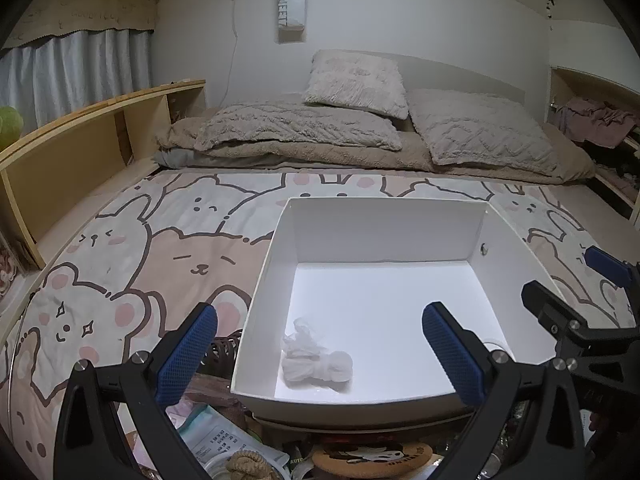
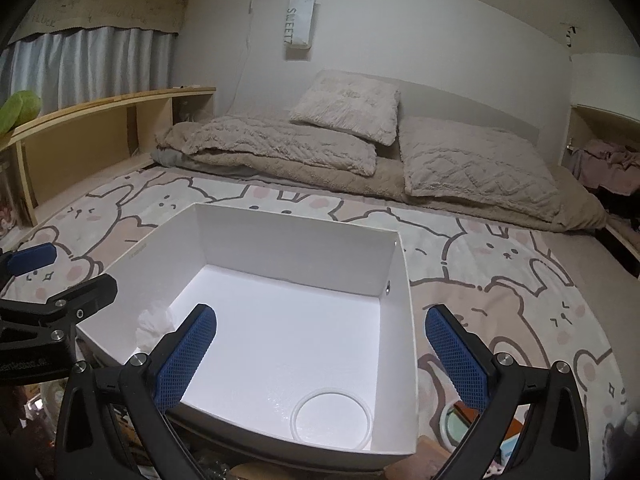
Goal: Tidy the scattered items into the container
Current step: 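Raise both open grippers out of the box and pull back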
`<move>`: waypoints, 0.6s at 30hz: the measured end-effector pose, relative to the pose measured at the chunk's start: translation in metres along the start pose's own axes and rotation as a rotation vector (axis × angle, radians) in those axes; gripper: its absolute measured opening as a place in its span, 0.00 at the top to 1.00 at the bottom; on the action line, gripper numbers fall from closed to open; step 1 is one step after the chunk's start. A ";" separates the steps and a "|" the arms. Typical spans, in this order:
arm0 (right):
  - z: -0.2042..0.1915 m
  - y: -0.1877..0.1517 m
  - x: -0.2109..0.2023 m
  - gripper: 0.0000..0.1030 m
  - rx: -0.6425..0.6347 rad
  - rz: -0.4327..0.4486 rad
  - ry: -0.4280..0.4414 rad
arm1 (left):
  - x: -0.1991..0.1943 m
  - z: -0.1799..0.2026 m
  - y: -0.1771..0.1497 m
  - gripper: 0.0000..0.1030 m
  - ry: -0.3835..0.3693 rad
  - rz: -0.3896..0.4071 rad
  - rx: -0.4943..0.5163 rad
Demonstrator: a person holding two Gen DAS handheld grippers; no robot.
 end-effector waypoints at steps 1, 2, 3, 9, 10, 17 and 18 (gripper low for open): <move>0.001 0.001 -0.002 0.00 0.001 0.004 -0.002 | -0.001 -0.001 0.001 0.00 0.002 0.003 -0.001; 0.001 0.002 -0.005 0.00 0.003 0.008 -0.003 | -0.003 -0.002 0.002 0.00 0.005 0.005 -0.003; 0.002 0.003 -0.007 0.00 0.004 0.012 -0.003 | -0.005 -0.002 0.003 0.00 0.009 0.008 -0.005; 0.004 0.009 -0.024 0.00 -0.001 0.033 -0.011 | -0.024 -0.004 0.009 0.00 -0.004 0.039 -0.008; 0.004 0.010 -0.028 0.00 -0.002 0.039 -0.013 | -0.027 -0.005 0.010 0.00 -0.006 0.045 -0.007; 0.004 0.020 -0.055 0.00 -0.003 0.088 -0.016 | -0.052 -0.009 0.016 0.00 -0.020 0.094 -0.010; 0.004 0.021 -0.060 0.00 -0.003 0.095 -0.017 | -0.056 -0.010 0.017 0.00 -0.024 0.100 -0.012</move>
Point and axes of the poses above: each gripper's, at about its wrist camera, not at the fingertips, and x roughly the way its jaws point, z to its right, y to its top, the point moved 6 cm from there along x, roughly the way its jaws point, and after that the axes turned 13 degrees about y, right-handed, at the moved point
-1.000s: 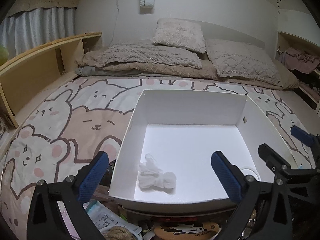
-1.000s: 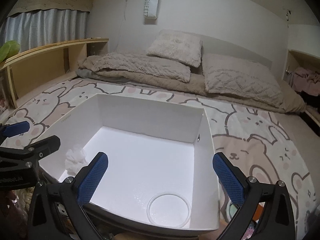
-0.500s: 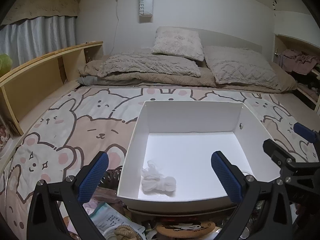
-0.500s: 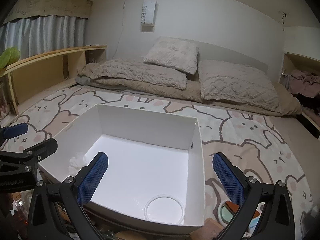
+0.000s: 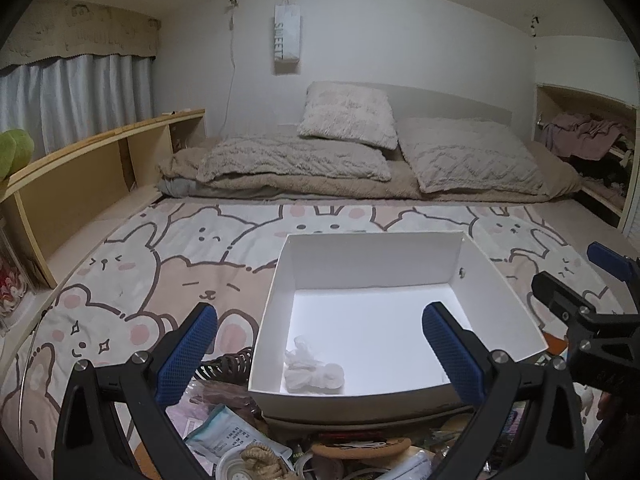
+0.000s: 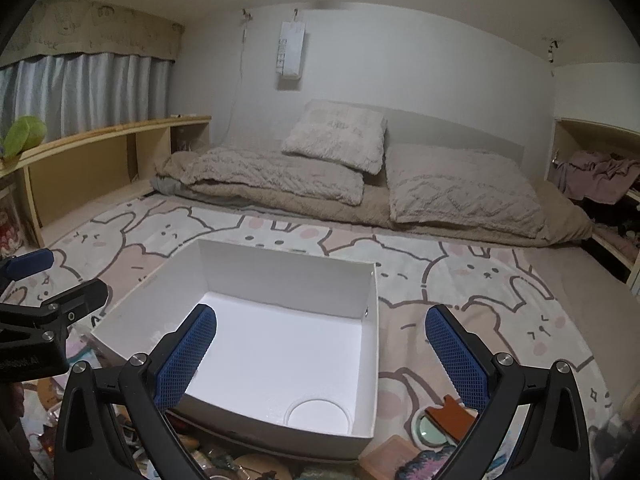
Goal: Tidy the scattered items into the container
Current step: 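Raise both open grippers out of the box and pull back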
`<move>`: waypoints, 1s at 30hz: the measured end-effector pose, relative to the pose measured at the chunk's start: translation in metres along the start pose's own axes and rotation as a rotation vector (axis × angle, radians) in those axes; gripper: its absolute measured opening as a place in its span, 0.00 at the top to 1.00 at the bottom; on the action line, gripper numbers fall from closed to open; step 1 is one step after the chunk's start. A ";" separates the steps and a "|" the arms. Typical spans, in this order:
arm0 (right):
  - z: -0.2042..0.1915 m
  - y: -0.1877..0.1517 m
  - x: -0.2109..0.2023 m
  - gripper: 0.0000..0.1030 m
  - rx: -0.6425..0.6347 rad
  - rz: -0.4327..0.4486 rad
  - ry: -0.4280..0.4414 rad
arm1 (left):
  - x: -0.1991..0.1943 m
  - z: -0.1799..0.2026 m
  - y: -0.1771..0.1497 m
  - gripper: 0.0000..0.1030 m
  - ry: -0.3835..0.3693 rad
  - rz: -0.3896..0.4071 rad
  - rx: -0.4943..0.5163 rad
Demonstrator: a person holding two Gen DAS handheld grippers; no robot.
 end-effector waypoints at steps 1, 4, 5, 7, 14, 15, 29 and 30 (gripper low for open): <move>0.000 0.001 -0.004 0.00 0.001 0.006 -0.001 | -0.003 -0.001 0.001 0.00 -0.002 0.005 -0.002; 0.000 0.005 -0.015 0.00 0.001 0.025 -0.002 | -0.011 -0.003 0.004 0.00 -0.004 0.021 -0.006; 0.000 0.006 -0.018 0.00 0.001 0.030 -0.003 | -0.013 -0.003 0.005 0.00 -0.004 0.026 -0.007; 0.001 0.009 -0.025 0.00 0.003 0.046 -0.004 | -0.018 -0.005 0.007 0.00 -0.005 0.037 -0.009; -0.001 0.014 -0.047 0.00 0.003 0.085 -0.005 | -0.039 -0.008 0.012 0.00 -0.009 0.077 -0.014; -0.002 0.014 -0.050 0.00 0.002 0.087 -0.005 | -0.042 -0.009 0.013 0.00 -0.007 0.082 -0.015; -0.014 0.003 -0.094 0.00 -0.023 0.100 -0.022 | -0.089 -0.011 0.012 0.00 -0.030 0.128 -0.010; -0.016 0.003 -0.098 0.00 -0.028 0.106 -0.022 | -0.093 -0.011 0.011 0.00 -0.034 0.131 -0.009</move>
Point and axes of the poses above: each gripper's, at about its wrist camera, not at the fingertips, and x roughly the way its jaws point, z to its right, y to its top, the point moved 6 cm from there along x, roughly the way its jaws point, and after that the axes turned 13 degrees about y, right-handed, at the moved point
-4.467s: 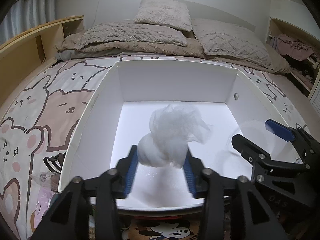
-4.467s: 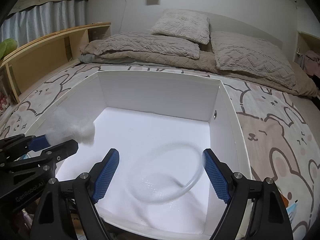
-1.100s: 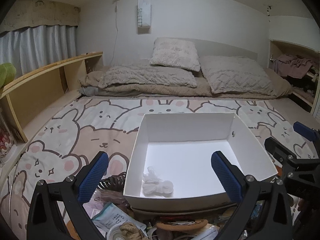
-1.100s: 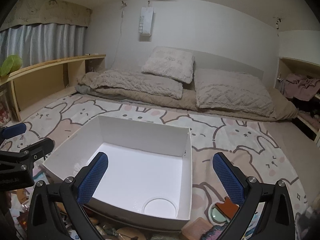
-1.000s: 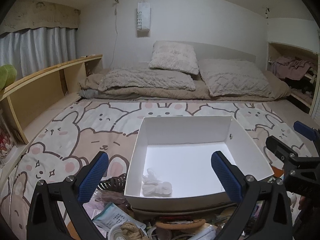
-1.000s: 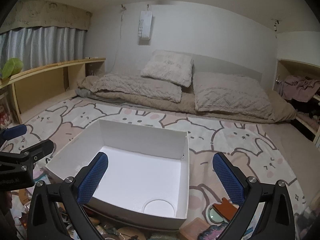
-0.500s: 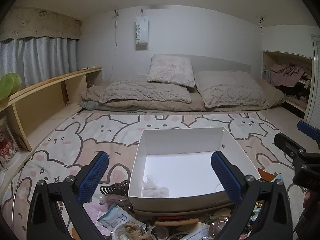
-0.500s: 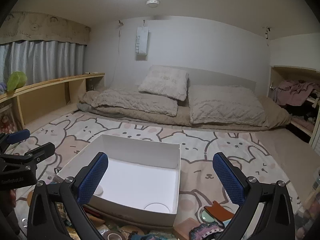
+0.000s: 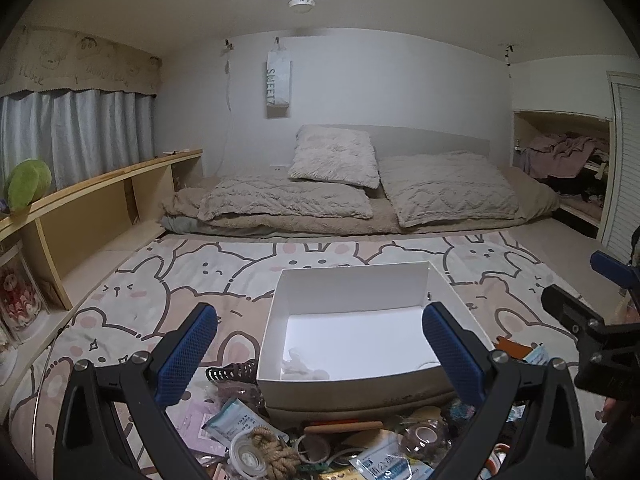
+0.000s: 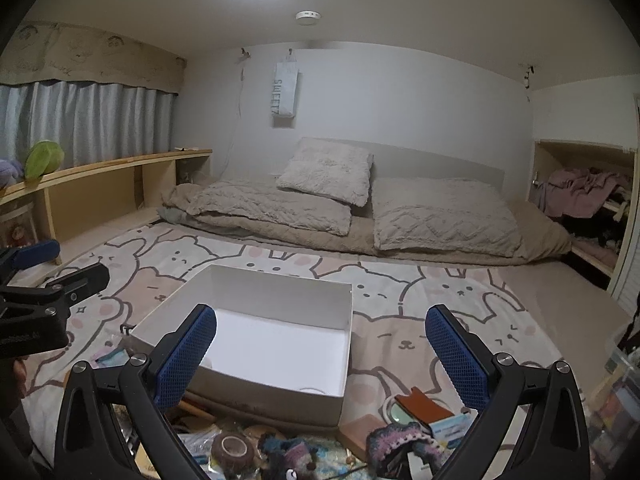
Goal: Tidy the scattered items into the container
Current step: 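Raise both open grippers out of the box and pull back, then move both grippers back over the scattered pile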
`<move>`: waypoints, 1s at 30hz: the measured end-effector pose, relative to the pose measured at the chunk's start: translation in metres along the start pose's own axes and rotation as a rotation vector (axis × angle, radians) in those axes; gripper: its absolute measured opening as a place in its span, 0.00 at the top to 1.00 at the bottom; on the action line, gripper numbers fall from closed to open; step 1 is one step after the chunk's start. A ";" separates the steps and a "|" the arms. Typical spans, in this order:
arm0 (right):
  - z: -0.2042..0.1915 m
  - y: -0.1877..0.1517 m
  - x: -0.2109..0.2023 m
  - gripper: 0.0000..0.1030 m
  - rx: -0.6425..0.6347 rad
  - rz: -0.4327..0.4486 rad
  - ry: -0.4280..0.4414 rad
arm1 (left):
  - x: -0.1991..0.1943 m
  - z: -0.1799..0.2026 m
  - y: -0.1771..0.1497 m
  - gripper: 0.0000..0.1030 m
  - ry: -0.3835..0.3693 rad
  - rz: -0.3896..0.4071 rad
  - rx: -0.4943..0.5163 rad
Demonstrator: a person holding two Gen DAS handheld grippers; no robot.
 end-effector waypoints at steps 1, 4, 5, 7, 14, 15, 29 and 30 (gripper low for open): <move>-0.002 0.000 -0.004 0.00 -0.002 0.005 0.003 | -0.004 0.000 0.000 0.00 -0.003 0.003 -0.001; -0.006 -0.002 -0.016 0.00 0.001 0.010 0.009 | -0.014 -0.002 -0.003 0.00 -0.011 0.003 -0.014; -0.007 -0.003 -0.021 0.00 0.001 0.011 0.009 | -0.017 -0.002 -0.004 0.00 -0.016 0.000 -0.016; -0.008 -0.005 -0.027 0.00 0.005 0.010 0.009 | -0.025 -0.001 -0.008 0.00 -0.020 -0.006 -0.014; -0.011 -0.013 -0.056 0.00 0.013 0.006 -0.002 | -0.051 -0.001 -0.014 0.00 -0.017 -0.005 -0.006; -0.010 -0.013 -0.060 0.00 0.014 0.009 -0.004 | -0.056 -0.001 -0.014 0.00 -0.015 0.000 -0.002; -0.008 -0.024 -0.109 0.00 0.052 0.031 -0.018 | -0.101 -0.012 -0.020 0.00 -0.023 0.021 -0.003; -0.008 -0.024 -0.111 0.00 0.053 0.032 -0.019 | -0.103 -0.014 -0.020 0.00 -0.024 0.020 -0.007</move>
Point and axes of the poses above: each gripper's, at about its wrist camera, not at the fingertips, and x roughly the way its jaws point, z to its right, y to its top, the point moved 6 cm from there along x, roughly the way its jaws point, and after that the axes turned 13 degrees about y, right-handed, at the moved point
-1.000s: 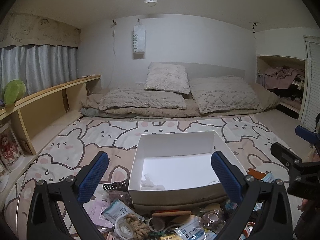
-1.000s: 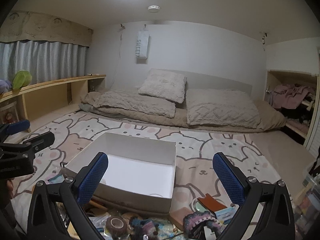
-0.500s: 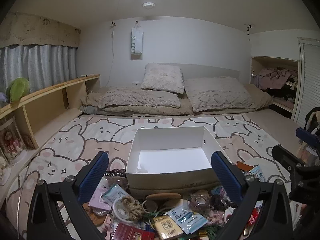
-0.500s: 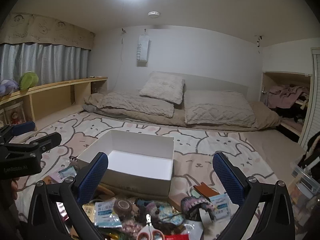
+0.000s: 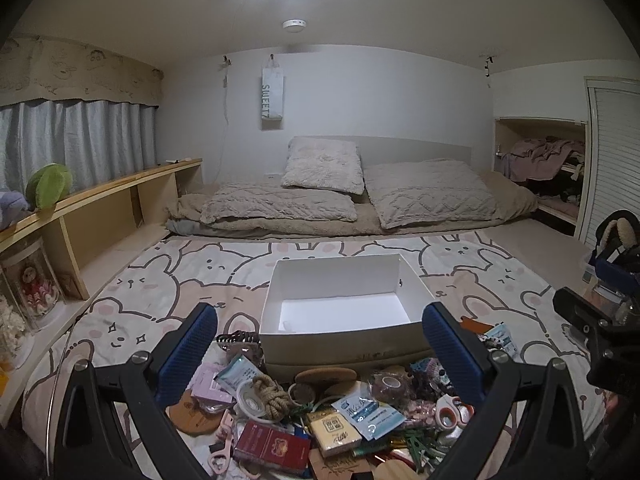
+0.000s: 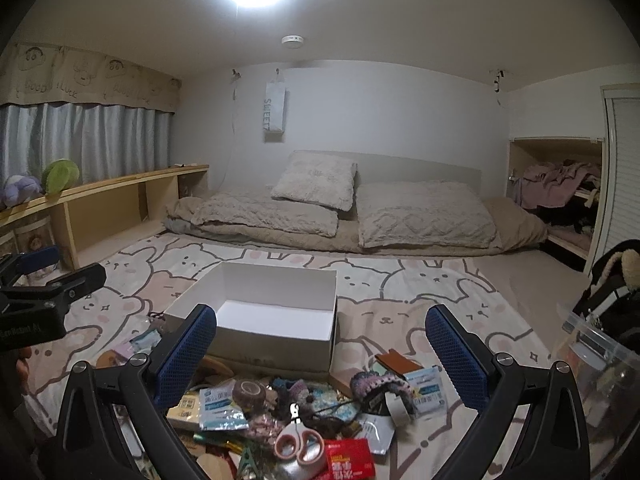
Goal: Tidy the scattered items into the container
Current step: 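Move both grippers back over the scattered pile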
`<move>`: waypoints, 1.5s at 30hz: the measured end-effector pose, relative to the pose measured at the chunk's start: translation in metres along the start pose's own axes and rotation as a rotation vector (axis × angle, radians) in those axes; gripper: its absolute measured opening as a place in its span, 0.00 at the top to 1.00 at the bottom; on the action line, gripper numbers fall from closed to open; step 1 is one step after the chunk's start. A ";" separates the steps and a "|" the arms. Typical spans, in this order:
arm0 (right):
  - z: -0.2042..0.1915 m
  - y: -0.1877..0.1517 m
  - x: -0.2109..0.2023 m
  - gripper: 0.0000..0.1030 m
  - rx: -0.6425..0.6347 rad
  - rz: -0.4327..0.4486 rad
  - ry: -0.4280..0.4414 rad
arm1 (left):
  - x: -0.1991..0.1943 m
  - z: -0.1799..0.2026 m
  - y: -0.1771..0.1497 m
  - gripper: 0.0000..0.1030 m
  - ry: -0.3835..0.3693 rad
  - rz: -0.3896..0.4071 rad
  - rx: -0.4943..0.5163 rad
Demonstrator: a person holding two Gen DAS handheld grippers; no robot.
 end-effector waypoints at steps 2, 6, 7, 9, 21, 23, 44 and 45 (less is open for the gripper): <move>0.000 0.000 -0.006 0.00 0.000 0.007 -0.006 | -0.004 -0.003 -0.001 0.00 0.001 -0.002 -0.007; 0.000 0.001 -0.019 0.00 0.004 0.020 -0.010 | -0.015 -0.011 -0.002 0.00 0.020 0.010 -0.009; 0.000 0.001 -0.022 0.00 0.004 0.024 -0.012 | -0.017 -0.014 -0.002 0.00 0.025 0.012 -0.010; 0.000 0.000 -0.028 0.00 0.003 0.027 -0.014 | -0.021 -0.017 -0.002 0.00 0.029 0.015 -0.014; 0.001 -0.001 -0.051 0.00 0.008 0.056 -0.016 | -0.041 -0.031 -0.007 0.00 0.042 0.049 -0.025; 0.001 -0.002 -0.052 0.00 0.008 0.054 -0.014 | -0.041 -0.033 -0.008 0.00 0.048 0.051 -0.023; 0.017 -0.041 -0.032 0.00 0.132 0.032 0.017 | -0.005 -0.063 -0.058 0.00 0.092 -0.056 -0.056; 0.019 -0.045 -0.028 0.00 0.139 0.015 0.018 | -0.002 -0.064 -0.062 0.00 0.090 -0.064 -0.055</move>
Point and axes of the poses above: each gripper's, at about its wrist camera, not at the fingertips, and x roughly the way its jaws point, z to its right, y to its top, the point moved 6 cm from there along x, roughly the way its jaws point, and after that the axes turned 13 degrees about y, right-handed, at the moved point
